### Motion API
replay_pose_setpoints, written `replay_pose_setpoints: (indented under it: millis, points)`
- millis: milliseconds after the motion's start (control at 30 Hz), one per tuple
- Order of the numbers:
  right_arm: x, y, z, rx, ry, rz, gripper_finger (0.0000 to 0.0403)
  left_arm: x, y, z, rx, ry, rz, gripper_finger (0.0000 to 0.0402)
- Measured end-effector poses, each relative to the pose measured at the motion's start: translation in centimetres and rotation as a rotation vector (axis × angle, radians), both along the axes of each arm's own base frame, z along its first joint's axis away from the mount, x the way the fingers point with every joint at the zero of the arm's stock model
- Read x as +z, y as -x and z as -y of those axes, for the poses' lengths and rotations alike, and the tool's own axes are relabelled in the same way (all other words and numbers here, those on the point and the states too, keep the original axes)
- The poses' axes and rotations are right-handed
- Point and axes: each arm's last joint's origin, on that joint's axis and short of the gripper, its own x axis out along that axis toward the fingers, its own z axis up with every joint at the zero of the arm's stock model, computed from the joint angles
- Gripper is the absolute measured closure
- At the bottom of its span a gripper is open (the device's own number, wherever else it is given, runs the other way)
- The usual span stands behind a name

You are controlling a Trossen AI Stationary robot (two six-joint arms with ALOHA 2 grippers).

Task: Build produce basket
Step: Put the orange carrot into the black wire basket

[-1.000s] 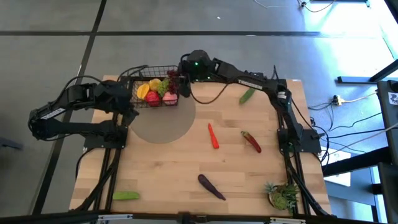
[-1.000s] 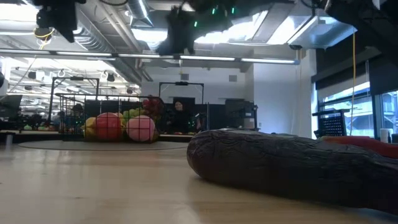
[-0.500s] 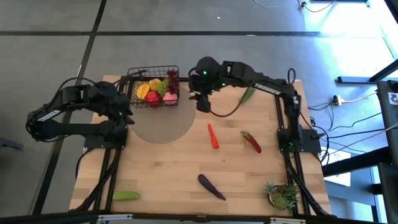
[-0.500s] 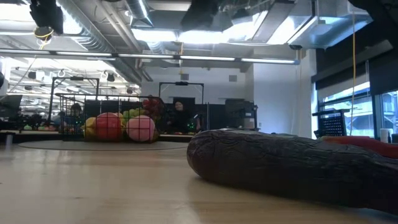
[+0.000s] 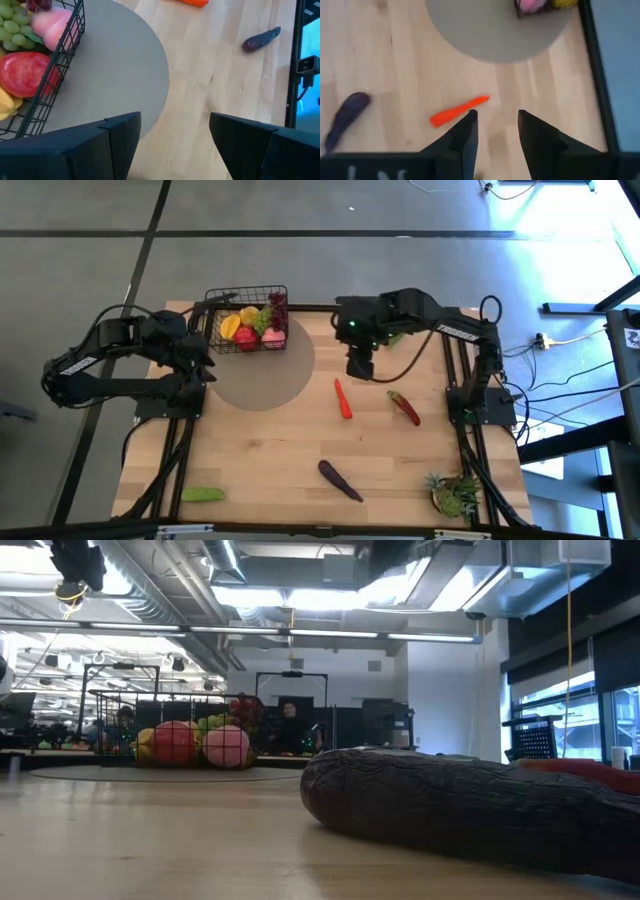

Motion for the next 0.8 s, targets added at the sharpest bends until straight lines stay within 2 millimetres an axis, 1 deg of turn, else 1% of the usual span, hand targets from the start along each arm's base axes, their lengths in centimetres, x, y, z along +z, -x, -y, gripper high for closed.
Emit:
replay_pose_setpoints:
  millis: [100,300,567,667,733,800]
  points:
    - [0.0,1.0,-0.6,-0.074,-0.045,-0.066,0.0272,0.0,0.0,0.0,0.001,-0.001,0.003,0.0177]
    - [-0.4,1.2,-1.5,-0.300,-0.149,-0.051,0.0272,0.1,-0.1,0.0,0.005,-0.006,0.015,0.0177]
    - [-3.3,0.7,-1.6,-0.486,-0.248,-0.151,0.0272,0.1,-0.1,-0.1,0.008,-0.004,0.020,0.0177]
    - [-4.8,0.4,-1.4,-0.605,-0.319,-0.188,0.0272,0.1,-0.1,-0.1,0.006,-0.007,0.019,0.0177]
    - [-5.8,0.3,-1.3,-0.693,-0.338,-0.215,0.0272,0.1,-0.1,-0.1,0.004,-0.008,0.019,0.0177]
    - [-6.9,-0.1,-1.2,-0.742,-0.354,-0.207,0.0272,0.1,-0.1,-0.1,0.003,-0.009,0.019,0.0177]
